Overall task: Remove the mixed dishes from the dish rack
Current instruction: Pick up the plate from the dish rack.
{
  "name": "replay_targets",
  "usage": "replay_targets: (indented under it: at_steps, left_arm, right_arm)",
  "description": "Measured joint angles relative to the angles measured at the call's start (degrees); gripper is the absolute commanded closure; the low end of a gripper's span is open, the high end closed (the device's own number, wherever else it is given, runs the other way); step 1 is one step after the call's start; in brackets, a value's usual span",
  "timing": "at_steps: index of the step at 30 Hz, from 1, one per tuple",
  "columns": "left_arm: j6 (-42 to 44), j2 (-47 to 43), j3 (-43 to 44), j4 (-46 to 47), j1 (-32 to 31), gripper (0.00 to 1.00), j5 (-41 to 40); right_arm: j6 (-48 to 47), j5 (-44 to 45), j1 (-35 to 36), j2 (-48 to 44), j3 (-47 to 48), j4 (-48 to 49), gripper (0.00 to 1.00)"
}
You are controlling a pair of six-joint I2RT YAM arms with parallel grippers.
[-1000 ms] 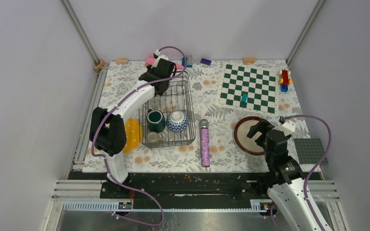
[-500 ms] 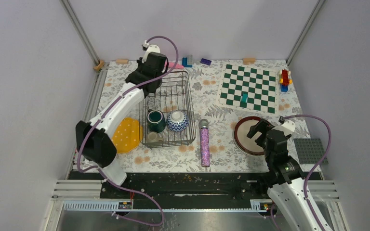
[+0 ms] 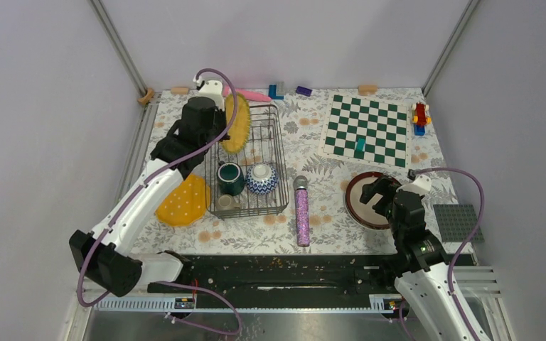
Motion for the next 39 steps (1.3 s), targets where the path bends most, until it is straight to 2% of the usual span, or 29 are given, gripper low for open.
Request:
replay_targets:
  at_steps: [5, 10, 16, 20, 24, 33, 39]
  left_arm:
    - [-1.6, -4.4, -7.1, 4.2, 0.0, 1.00, 18.0]
    - [-4.4, -6.0, -11.9, 9.6, 0.0, 1.00, 36.9]
    - [-9.4, -6.2, -16.7, 17.5, -0.2, 1.00, 53.9]
    - [-13.0, -5.4, -17.9, 22.0, -0.2, 1.00, 63.4]
    - [-16.2, -4.2, -18.7, 26.8, -0.2, 1.00, 69.4]
    - [-17.7, -2.2, -19.1, 28.2, -0.7, 1.00, 72.0]
    - [-17.7, -2.0, -19.2, 28.1, -1.1, 1.00, 72.5]
  right_arm:
    - [-0.6, -6.0, 0.0, 0.0, -0.3, 2.9, 0.02]
    - [-1.6, -19.6, 0.0, 0.3, -1.3, 9.5, 0.01]
    - [-1.1, -38.2, 0.0, 4.7, -1.8, 21.5, 0.01]
    - [0.3, -44.8, 0.0, 7.8, -1.8, 27.9, 0.02]
    - [2.6, -49.1, 0.0, 10.9, -1.8, 33.3, 0.05]
    - [8.9, -56.1, 0.0, 17.3, -1.7, 43.3, 0.09]
    - [11.5, -57.0, 0.0, 18.0, -1.7, 47.2, 0.21]
